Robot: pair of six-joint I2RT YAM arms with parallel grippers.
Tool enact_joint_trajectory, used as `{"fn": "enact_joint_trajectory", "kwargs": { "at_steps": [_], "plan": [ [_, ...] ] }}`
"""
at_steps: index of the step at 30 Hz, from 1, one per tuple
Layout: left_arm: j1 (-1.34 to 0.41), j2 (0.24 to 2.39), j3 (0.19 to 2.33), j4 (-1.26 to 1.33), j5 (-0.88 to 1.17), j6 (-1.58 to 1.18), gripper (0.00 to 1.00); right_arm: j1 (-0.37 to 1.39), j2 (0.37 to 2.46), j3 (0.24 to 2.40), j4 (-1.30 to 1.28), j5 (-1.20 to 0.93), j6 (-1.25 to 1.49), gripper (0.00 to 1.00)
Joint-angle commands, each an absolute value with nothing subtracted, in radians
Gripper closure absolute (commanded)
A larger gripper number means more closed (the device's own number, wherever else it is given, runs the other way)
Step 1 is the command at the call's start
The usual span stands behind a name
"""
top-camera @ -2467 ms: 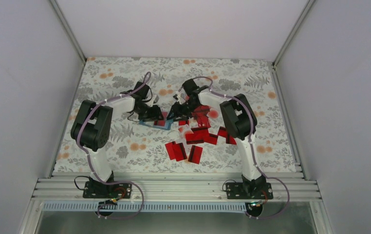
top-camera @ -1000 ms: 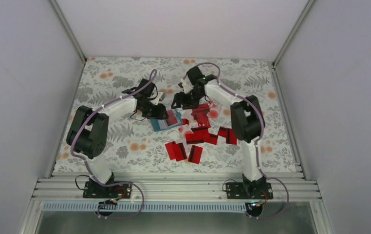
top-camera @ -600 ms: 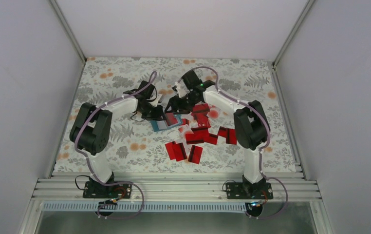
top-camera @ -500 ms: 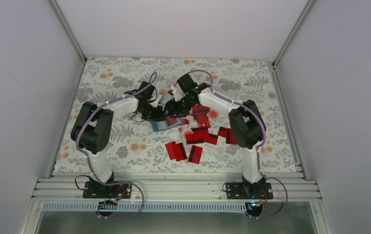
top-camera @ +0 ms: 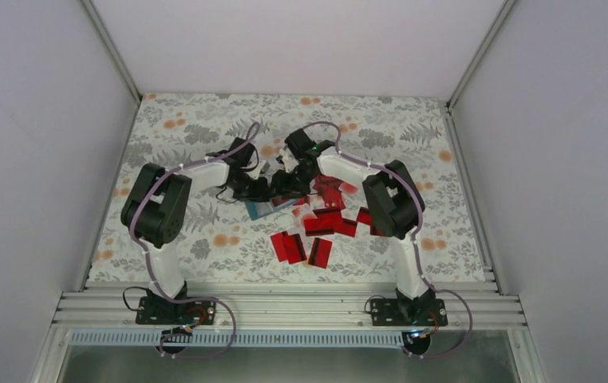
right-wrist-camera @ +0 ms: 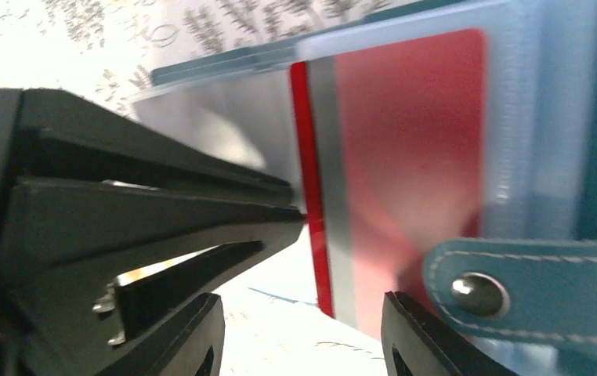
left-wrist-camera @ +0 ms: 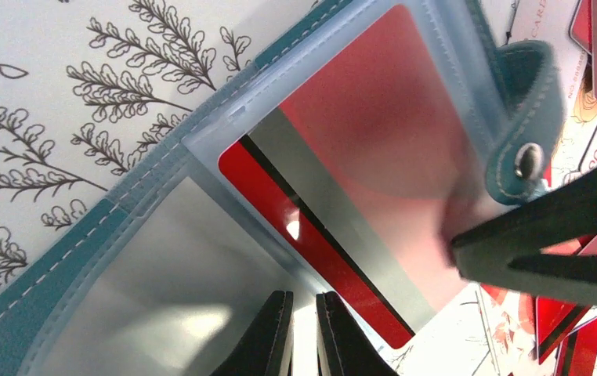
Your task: Put the credit cards into the card holder
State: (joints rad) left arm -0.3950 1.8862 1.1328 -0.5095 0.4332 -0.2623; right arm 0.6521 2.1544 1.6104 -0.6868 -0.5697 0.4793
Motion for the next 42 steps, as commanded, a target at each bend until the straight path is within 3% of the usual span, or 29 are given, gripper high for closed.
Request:
{"fn": "enact_joint_trajectory", "kwargs": {
  "at_steps": [1, 24, 42],
  "plan": [
    [-0.394, 1.902, 1.123, -0.494, 0.445, -0.247, 0.9, 0.621, 2.166, 1.624, -0.728, -0.481, 0.459, 0.49],
    [-0.395, 1.96, 1.142, -0.493, 0.458, -0.242, 0.91, 0.589, 2.189, 1.606, -0.672, -0.623, 0.424, 0.5],
    [-0.395, 1.957, 1.151, -0.502, 0.46, -0.241, 0.95, 0.61, 2.166, 1.679, -0.779, -0.527, 0.384, 0.51]
  ]
}}
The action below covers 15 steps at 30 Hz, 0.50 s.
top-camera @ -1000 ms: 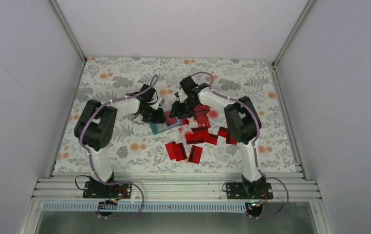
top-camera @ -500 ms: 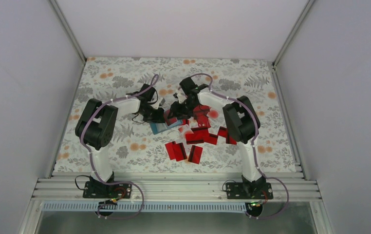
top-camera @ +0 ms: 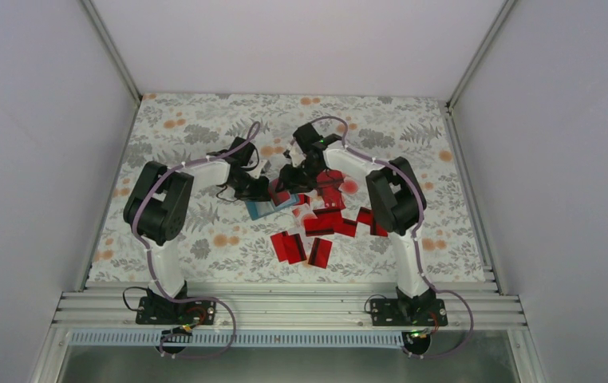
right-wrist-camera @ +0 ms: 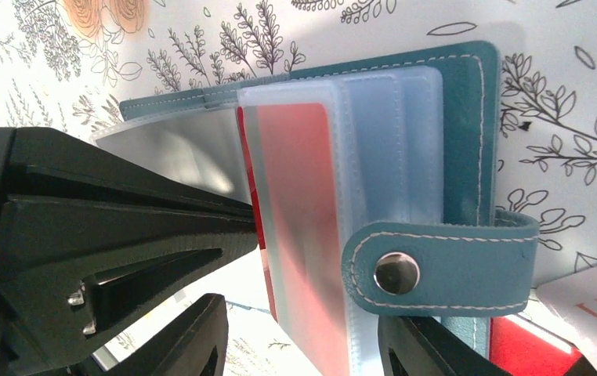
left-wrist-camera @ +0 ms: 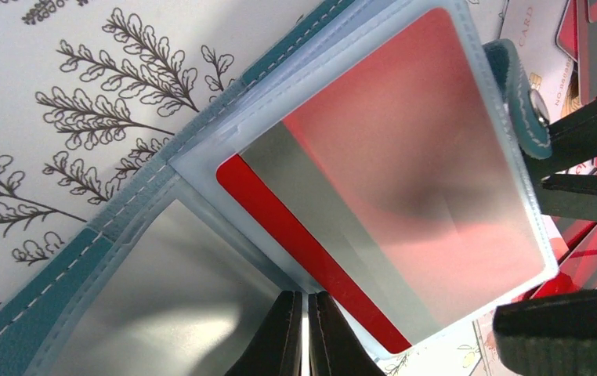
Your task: Put the credit cards into the card holder
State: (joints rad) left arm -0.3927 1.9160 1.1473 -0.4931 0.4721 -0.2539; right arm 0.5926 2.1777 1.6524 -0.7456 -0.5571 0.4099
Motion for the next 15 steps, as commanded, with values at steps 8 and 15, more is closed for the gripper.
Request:
{"fn": "enact_joint_trajectory", "kwargs": {
  "at_steps": [8, 15],
  "plan": [
    [-0.396, 1.956, 1.154, -0.501, 0.462, -0.244, 0.95, 0.635, 2.156, 1.672, -0.772, -0.542, 0.39, 0.51],
    [-0.396, 1.948, 1.158, -0.503, 0.461, -0.245, 0.95, 0.651, 2.149, 1.68, -0.773, -0.543, 0.397, 0.51]
  ]
}}
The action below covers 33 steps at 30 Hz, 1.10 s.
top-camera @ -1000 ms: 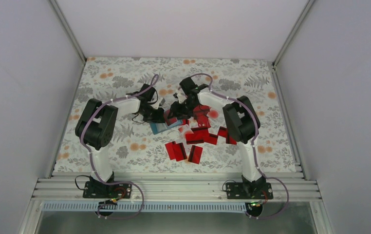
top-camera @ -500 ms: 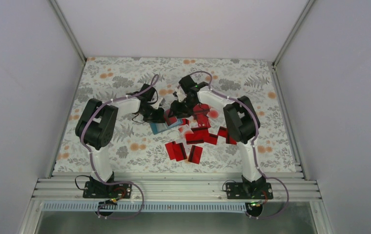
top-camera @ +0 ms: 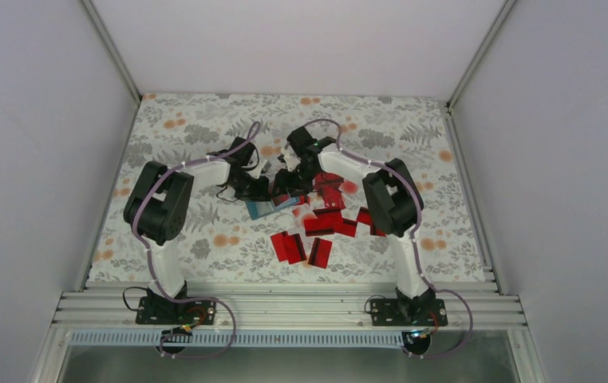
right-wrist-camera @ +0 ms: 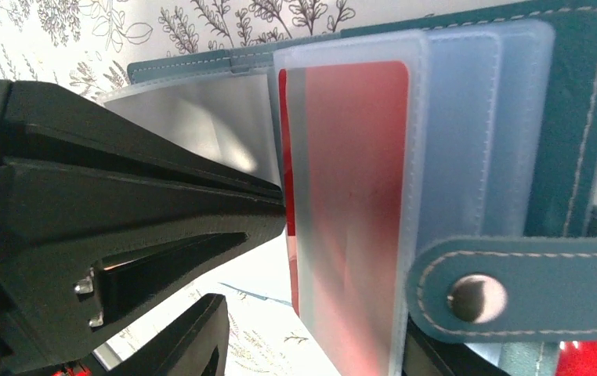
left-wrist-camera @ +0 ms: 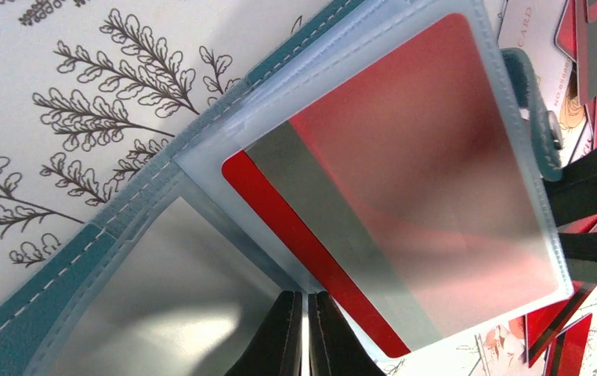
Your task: Put the credit cards into the card holder
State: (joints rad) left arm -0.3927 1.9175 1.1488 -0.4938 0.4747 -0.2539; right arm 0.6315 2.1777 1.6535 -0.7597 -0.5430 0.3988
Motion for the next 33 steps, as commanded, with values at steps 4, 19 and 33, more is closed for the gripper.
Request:
{"fn": "enact_joint_trajectory", "kwargs": {
  "at_steps": [4, 19, 33],
  "plan": [
    [-0.395, 1.922, 1.166, -0.516, 0.453, -0.248, 0.95, 0.655, 2.144, 1.686, -0.776, -0.538, 0.399, 0.52],
    [-0.369, 1.814, 1.205, -0.605, 0.398, -0.262, 0.94, 0.682, 2.147, 1.739, -0.787, -0.552, 0.413, 0.51],
    [-0.288, 1.567, 1.093, -0.636, 0.32, -0.302, 0.94, 0.723, 2.194, 1.806, -0.789, -0.554, 0.443, 0.51]
  ]
}}
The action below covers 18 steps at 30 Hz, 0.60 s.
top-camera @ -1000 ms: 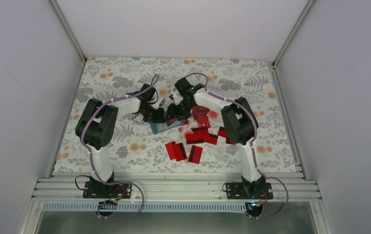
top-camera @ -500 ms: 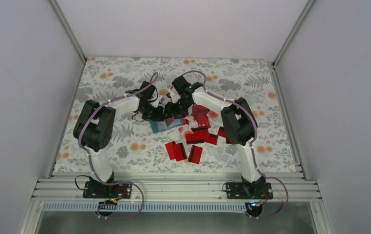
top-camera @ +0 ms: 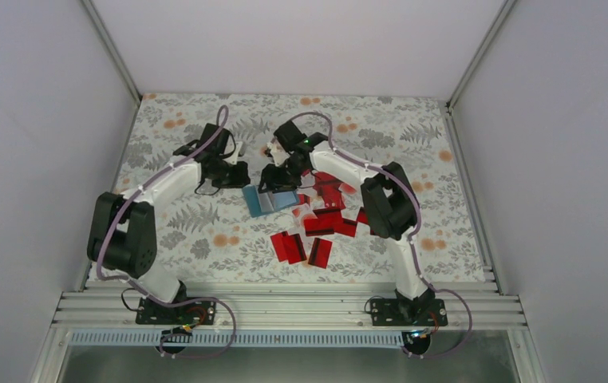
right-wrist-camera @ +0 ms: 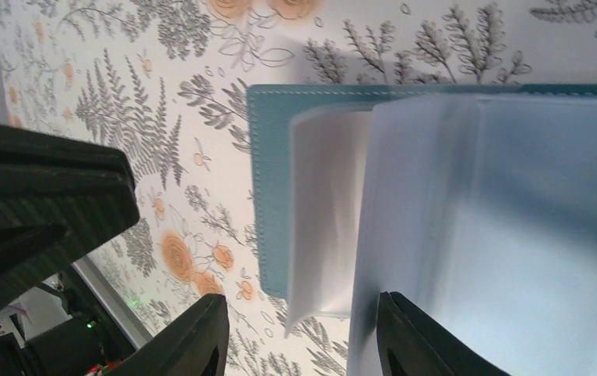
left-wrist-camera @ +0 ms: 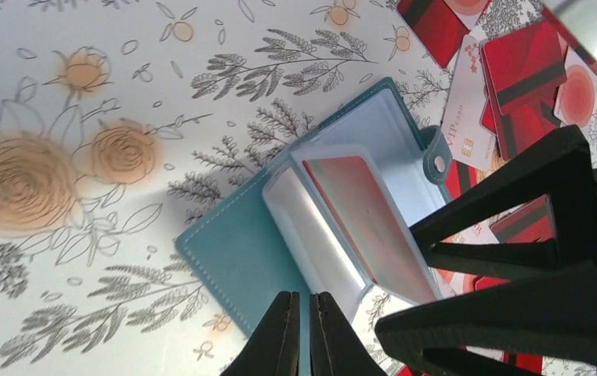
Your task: Put the credit cards into the card holder
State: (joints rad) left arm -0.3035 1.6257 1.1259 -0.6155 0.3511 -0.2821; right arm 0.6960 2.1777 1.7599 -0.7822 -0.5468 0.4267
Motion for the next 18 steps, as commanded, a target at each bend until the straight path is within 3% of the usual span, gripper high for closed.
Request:
{"fn": "enact_joint_trajectory", "kwargs": {
  "at_steps": [1, 8, 18],
  "plan": [
    [-0.284, 1.551, 1.085, -0.637, 0.314, -0.304, 0.94, 0.728, 2.199, 1.815, -0.789, -0.558, 0.444, 0.51],
    [-0.247, 1.385, 1.031, -0.662, 0.227, -0.299, 0.94, 0.77, 2.261, 1.89, -0.74, -0.756, 0.43, 0.5],
    [-0.238, 1.161, 1.008, -0.727, 0.115, -0.339, 0.94, 0.771, 2.347, 2.037, -0.768, -0.807, 0.389, 0.5]
  ]
}}
